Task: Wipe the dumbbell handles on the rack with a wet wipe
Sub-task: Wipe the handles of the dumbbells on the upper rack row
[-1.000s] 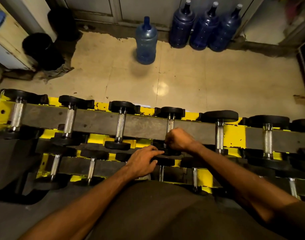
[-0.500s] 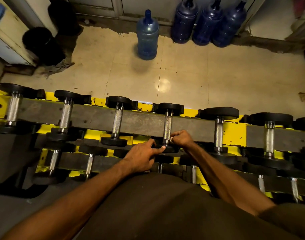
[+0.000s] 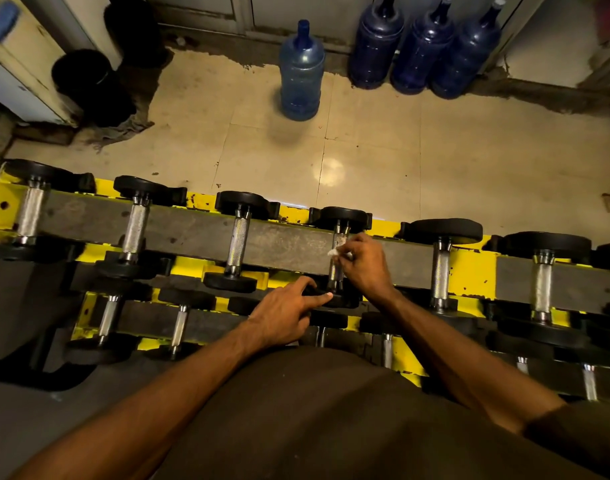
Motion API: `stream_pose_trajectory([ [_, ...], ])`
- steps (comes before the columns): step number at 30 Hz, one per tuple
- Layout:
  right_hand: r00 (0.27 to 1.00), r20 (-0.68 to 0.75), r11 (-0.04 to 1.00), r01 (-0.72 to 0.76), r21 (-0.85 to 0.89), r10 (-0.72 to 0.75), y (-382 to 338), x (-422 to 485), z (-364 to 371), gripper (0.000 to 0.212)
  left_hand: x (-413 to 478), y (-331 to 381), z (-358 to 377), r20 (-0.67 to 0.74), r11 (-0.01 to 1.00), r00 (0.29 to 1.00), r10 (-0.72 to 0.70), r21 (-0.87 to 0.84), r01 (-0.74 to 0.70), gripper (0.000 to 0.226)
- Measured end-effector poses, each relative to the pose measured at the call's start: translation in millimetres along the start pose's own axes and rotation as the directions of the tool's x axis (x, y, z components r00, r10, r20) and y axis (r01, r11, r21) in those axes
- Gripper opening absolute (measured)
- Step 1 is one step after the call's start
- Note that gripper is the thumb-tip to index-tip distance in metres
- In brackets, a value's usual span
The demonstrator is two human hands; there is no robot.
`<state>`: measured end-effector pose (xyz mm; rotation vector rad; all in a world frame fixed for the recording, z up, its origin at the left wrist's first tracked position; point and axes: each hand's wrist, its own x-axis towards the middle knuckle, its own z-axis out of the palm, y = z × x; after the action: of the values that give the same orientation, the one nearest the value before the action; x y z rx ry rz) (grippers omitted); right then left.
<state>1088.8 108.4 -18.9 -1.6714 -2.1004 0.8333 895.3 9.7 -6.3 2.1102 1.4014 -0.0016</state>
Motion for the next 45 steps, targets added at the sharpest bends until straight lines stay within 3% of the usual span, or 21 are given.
stream_pose_trajectory([
  [4,0.936,0.34,0.971,0.158,-0.182,-0.089,1.8,-2.8,-8.3,0.012,1.4,-0.5,-4.1,0.012,1.0,1.0,0.02,-0.018,-0.02,0.061],
  [5,0.94,0.333,0.978,0.133,-0.16,-0.073,1.0,-1.2,-10.8,0.013,1.7,-0.7,-4.3,0.015,1.0,1.0,0.019,-0.021,-0.019,0.061],
  [8,0.995,0.068,0.996,-0.074,0.056,0.07,0.1,-3.2,-8.4,0.01,2.4,-1.3,-2.6,0.01,1.0,1.0,0.016,-0.008,-0.016,0.061],
  [9,0.994,0.038,0.991,-0.101,0.087,0.098,-1.7,-7.3,-5.7,0.009,2.5,-2.1,-1.9,0.004,1.0,1.0,0.014,-0.006,-0.014,0.061],
  [13,0.938,0.32,0.99,-0.138,-0.014,0.135,-2.8,-18.7,-6.5,0.009,2.9,-3.3,-1.6,-0.008,1.0,1.0,0.014,-0.007,-0.014,0.059],
  [15,0.932,0.293,0.968,-0.241,0.068,0.211,-1.6,-8.7,-9.6,0.01,3.1,-3.0,-1.2,-0.01,1.0,1.0,0.014,-0.004,-0.014,0.059],
  [19,0.924,0.009,0.888,-0.369,0.274,0.382,-1.0,-1.1,-3.5,0.015,2.5,-1.4,-0.3,-0.006,1.0,1.0,0.0,-0.014,0.0,0.059],
  [21,0.914,0.084,0.89,-0.405,0.21,0.397,4.5,-7.2,-1.1,0.01,2.4,-1.4,-0.3,0.001,1.0,1.0,-0.006,-0.024,0.006,0.059],
  [23,0.872,0.265,0.889,-0.448,0.095,0.411,10.6,-11.6,-4.0,0.008,2.0,-1.5,-0.4,0.001,0.999,1.0,-0.015,-0.03,0.015,0.06],
  [25,0.824,0.348,0.85,-0.512,0.121,0.447,15.2,-7.5,-7.1,0.006,1.7,-1.2,-0.3,0.006,0.999,1.0,-0.02,-0.033,0.02,0.06],
  [27,0.808,0.252,0.76,-0.588,0.277,0.533,15.0,-0.3,-2.2,0.007,1.4,-0.5,0.4,0.012,0.999,1.0,-0.024,-0.032,0.025,0.061],
  [29,0.736,0.132,0.605,-0.632,0.483,0.664,10.4,5.1,7.9,0.008,1.6,0.0,0.4,0.014,0.999,1.0,-0.025,-0.019,0.026,0.061],
  [31,0.702,0.109,0.56,-0.643,0.522,0.704,6.1,3.3,13.6,0.01,1.4,0.5,0.4,0.014,1.0,1.0,-0.027,-0.015,0.027,0.061],
  [35,0.781,0.255,0.718,-0.624,0.308,0.57,2.1,-19.0,-2.1,0.008,-1.0,-1.6,-0.5,0.004,1.0,1.0,-0.024,-0.009,0.024,0.061],
  [37,0.869,0.277,0.846,-0.476,0.24,0.41,-4.7,-28.0,-10.5,0.008,-1.6,-1.4,0.1,-0.001,1.0,1.0,-0.025,-0.01,0.025,0.061],
  [39,0.948,0.237,0.966,-0.24,0.101,0.211,-11.9,-26.7,-13.2,0.006,-0.8,0.2,1.1,0.001,1.0,1.0,-0.024,-0.013,0.024,0.062],
  [41,0.983,0.176,0.997,-0.038,-0.068,0.049,-13.9,-14.3,-10.8,0.01,-0.9,1.5,1.7,0.009,1.0,1.0,-0.024,-0.008,0.024,0.063],
  [45,0.997,0.043,0.963,0.069,-0.262,-0.06,-13.8,11.5,-12.6,0.018,-4.2,1.1,3.4,0.018,1.0,1.0,-0.022,0.019,0.021,0.066],
])
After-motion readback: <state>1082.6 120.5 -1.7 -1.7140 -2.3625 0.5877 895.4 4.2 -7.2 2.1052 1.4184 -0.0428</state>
